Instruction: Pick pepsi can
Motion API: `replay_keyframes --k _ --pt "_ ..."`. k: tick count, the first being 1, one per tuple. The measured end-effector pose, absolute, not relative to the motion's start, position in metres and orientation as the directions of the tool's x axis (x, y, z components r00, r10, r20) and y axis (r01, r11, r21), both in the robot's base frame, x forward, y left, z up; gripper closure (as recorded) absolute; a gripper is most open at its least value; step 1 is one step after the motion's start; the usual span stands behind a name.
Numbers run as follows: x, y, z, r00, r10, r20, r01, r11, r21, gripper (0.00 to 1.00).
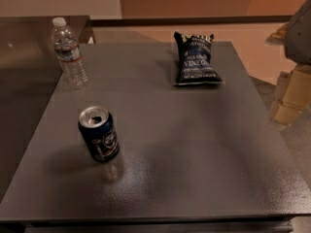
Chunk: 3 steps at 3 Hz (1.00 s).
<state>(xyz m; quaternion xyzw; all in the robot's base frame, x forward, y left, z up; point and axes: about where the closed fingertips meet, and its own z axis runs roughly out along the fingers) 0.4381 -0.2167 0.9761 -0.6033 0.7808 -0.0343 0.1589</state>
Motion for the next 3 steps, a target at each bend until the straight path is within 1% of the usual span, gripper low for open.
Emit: replay_keyframes --k 1,2,3 --pt "0.438 -0.217 0.976 -0.221 -0.953 -0.207 -0.931 0.270 -0.246 0.00" --pt "0.439 -0.205 0.977 -0.194 -0.952 -0.236 -0.932 0.254 -0.259 0.00" --pt "0.443 -0.181 0.971 -0.146 -0.945 -0.292 -0.941 0.224 -0.255 0.00"
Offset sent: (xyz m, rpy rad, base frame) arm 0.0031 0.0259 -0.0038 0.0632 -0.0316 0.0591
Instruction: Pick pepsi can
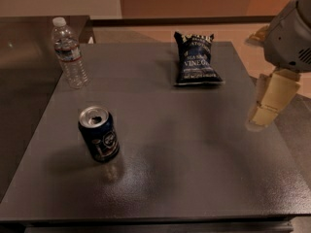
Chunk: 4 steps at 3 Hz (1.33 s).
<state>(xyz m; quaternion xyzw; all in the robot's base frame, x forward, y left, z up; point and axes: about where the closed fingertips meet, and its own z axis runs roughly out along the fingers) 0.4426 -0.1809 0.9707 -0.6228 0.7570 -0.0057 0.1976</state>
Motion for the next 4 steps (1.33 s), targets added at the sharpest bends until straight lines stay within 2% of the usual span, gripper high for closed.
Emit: replay_keyframes --k 4 --pt "0.459 -0.057 0.919 -0.011 -0.845 -0.534 -0.969 0.140 -0.201 0.00"
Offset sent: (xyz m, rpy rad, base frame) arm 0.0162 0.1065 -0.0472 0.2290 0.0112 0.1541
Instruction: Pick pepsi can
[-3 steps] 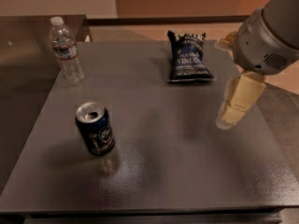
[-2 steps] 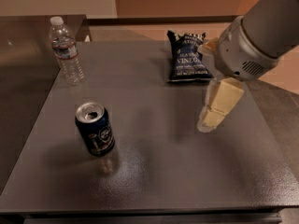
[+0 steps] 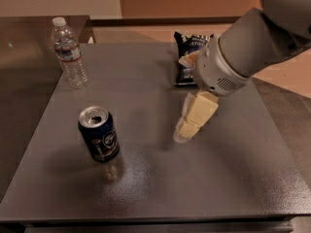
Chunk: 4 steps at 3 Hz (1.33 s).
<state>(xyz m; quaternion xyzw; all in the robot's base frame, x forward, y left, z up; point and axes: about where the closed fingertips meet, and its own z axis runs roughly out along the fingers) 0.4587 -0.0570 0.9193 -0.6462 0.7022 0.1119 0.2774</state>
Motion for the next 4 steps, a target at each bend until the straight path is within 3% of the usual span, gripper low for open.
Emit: replay_keyframes --k 4 --pt "0.435 0.059 0.894 0.090 -0.743 -0.664 -0.991 0.003 -0.137 0.00"
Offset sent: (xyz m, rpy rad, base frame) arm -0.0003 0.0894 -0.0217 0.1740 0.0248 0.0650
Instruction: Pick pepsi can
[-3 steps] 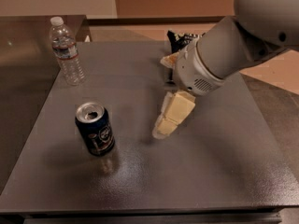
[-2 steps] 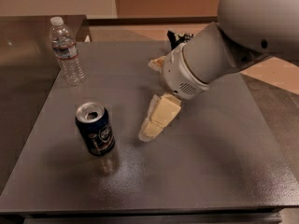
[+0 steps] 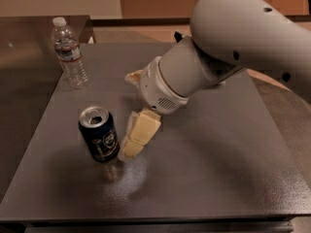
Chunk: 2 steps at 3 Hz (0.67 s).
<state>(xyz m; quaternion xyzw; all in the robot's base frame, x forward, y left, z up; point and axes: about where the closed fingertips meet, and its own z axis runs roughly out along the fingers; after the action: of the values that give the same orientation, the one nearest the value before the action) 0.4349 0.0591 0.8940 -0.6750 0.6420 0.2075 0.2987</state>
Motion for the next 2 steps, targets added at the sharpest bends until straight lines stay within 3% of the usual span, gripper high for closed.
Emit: replay_keyframes --k 1,2 --pt "0.424 0.081 0.890 0.121 -0.727 -0.676 -0.991 -0.053 -0.120 0.00" --pt "0.416 0.095 0.891 0.144 -0.710 -0.689 -0.989 -0.093 -0.111 0.16"
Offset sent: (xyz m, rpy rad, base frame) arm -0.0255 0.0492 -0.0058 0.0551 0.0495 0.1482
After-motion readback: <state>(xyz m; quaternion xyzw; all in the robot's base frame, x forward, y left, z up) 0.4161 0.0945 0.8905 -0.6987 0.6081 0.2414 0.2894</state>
